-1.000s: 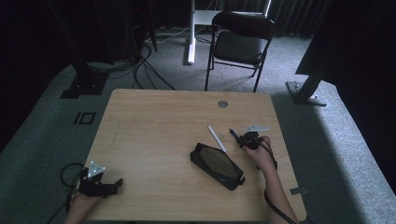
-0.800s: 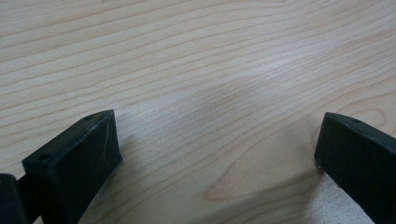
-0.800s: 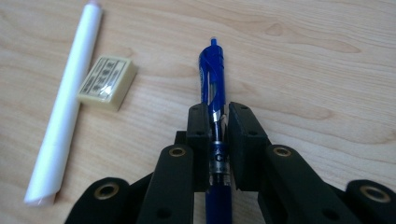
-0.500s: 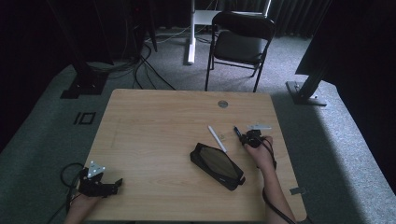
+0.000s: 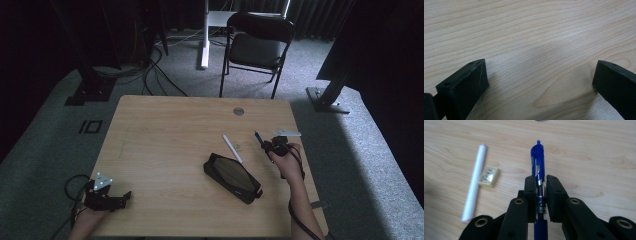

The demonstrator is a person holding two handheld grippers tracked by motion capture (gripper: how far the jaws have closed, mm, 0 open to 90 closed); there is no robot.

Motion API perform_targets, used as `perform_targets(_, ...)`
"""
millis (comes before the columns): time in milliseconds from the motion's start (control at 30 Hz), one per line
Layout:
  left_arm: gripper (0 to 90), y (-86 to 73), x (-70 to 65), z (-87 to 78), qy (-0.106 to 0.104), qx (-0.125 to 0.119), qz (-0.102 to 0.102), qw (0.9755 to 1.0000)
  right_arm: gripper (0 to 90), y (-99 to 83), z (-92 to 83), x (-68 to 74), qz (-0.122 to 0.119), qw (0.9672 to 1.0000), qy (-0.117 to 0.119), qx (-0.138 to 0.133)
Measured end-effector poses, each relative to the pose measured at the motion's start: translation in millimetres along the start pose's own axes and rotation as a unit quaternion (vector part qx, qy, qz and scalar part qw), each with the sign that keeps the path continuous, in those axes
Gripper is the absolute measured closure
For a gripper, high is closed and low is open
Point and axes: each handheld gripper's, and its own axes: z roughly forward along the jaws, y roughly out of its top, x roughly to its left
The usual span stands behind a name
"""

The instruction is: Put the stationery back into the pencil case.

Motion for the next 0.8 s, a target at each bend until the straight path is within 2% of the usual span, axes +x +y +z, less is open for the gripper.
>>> perform_targets(100, 0.3, 0.0, 0.0, 0.0, 0.0, 0.0, 0.0, 1.0, 79.5, 3.3, -4.9, 2.1, -0.011, 0.9999, 0.003, -0.002)
perform_targets(200, 0.3, 0.0, 0.0, 0.0, 0.0, 0.0, 0.0, 1.0, 79.5, 8.6, -13.2, 4.6, -0.012, 0.9997, 0.016, -0.012)
perform_targets(467, 0.3, 0.0, 0.0, 0.0, 0.0, 0.0, 0.0, 1.0, 79.5, 15.3, -27.4, 8.8, -0.024, 0.9992, 0.017, -0.026)
perform_targets(600, 0.3, 0.0, 0.0, 0.0, 0.0, 0.0, 0.0, 1.0, 79.5, 17.4, -34.4, 14.8, -0.03, 0.9987, 0.029, -0.029)
perform_targets(800, 0.3, 0.0, 0.0, 0.0, 0.0, 0.0, 0.0, 1.0, 79.5, 21.1, -46.5, 27.8, -0.037, 0.9968, 0.052, -0.049)
